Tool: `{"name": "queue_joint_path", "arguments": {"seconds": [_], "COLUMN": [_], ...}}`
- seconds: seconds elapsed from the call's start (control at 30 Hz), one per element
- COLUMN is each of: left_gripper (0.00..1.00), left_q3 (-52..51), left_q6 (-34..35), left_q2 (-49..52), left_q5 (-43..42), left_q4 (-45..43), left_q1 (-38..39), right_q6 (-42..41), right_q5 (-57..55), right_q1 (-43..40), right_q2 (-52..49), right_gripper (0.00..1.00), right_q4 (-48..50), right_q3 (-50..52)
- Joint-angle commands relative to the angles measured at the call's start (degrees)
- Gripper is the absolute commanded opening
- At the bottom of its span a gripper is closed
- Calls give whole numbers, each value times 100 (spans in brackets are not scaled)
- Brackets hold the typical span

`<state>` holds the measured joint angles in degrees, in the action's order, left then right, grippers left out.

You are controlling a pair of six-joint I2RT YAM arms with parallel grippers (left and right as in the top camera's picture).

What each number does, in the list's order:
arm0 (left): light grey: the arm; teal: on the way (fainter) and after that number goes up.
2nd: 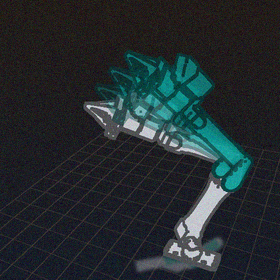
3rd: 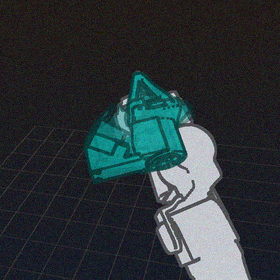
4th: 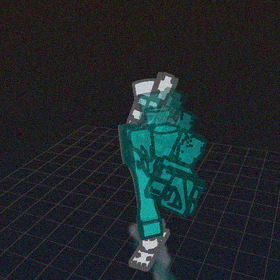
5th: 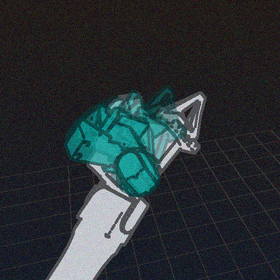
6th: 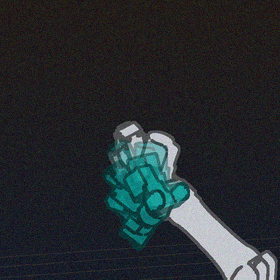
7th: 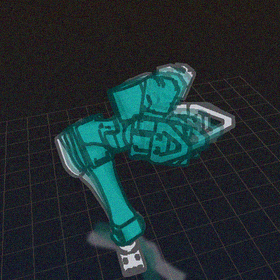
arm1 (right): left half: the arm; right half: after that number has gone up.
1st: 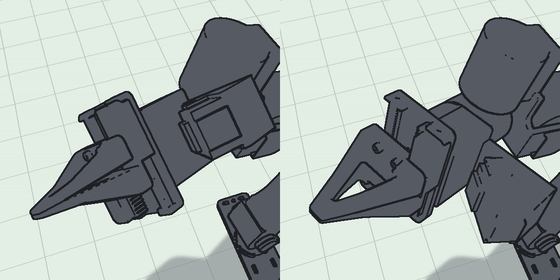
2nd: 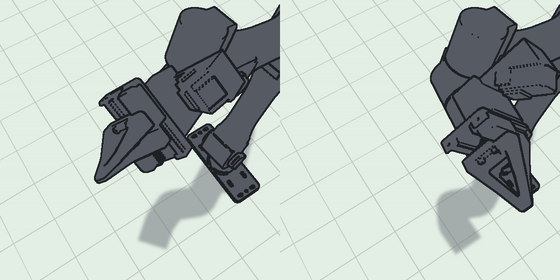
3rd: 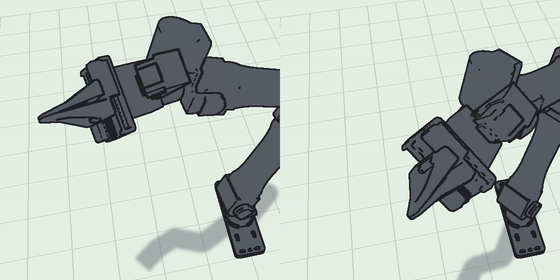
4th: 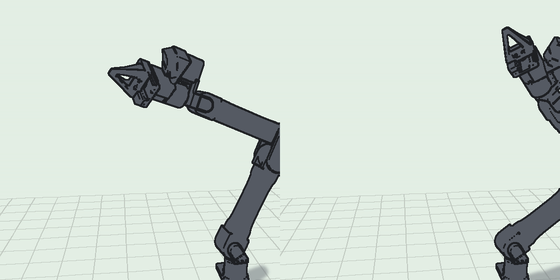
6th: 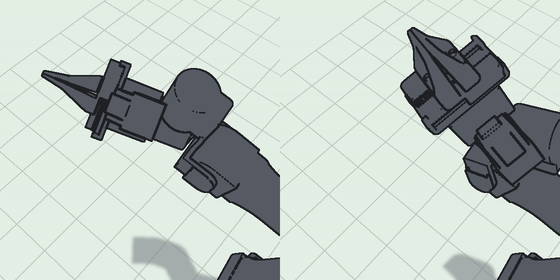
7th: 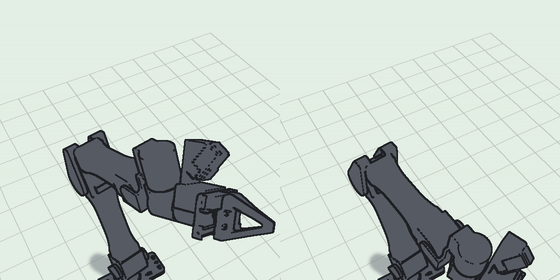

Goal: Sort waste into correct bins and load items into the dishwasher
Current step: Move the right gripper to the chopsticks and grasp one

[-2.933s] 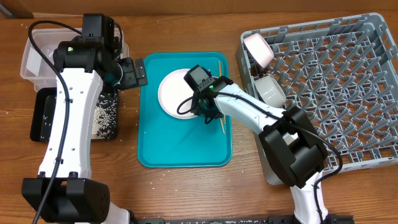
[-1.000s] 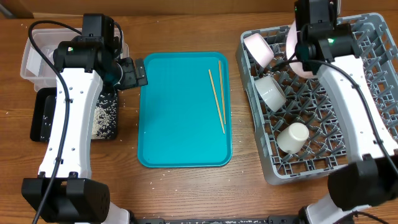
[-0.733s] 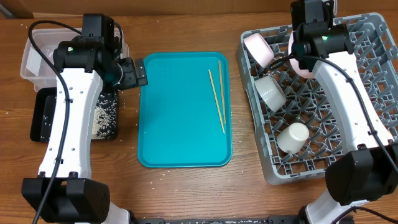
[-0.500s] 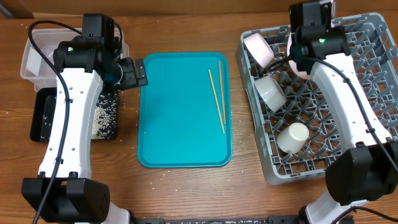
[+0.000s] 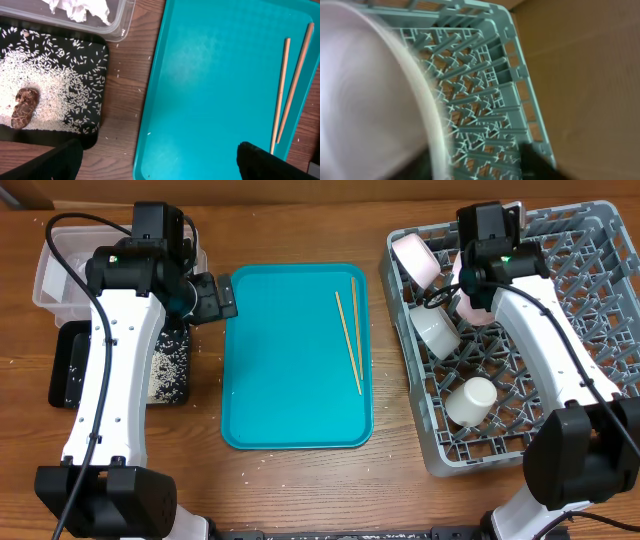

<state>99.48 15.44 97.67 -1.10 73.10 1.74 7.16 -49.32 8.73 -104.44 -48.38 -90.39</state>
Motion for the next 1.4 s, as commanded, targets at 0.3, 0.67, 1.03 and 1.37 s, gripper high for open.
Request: {"name": "queue_joint_path", "arguments": {"seconds": [0.3, 0.67, 1.03, 1.37], "left_gripper": [100, 100, 100, 100], "left_q3": [101, 101, 103, 101], "left_q6": [-68, -66, -66, -66], "left_q2": [-28, -28, -28, -28], "left_q5": [-37, -37, -37, -37], "left_q4": [-4, -4, -4, -4], "left_q1": [-13, -13, -13, -13], "right_q6": [-944, -1578, -2712, -2671], "right_q5": [1423, 6083, 5206, 4597], "right_q1": [24, 26, 1696, 2406], "right_q2": [699, 1958, 962, -527], "right_gripper": [100, 100, 96, 66], "right_q4": [-494, -1029, -597, -682], "right_q3": [-437, -634, -326, -326]}}
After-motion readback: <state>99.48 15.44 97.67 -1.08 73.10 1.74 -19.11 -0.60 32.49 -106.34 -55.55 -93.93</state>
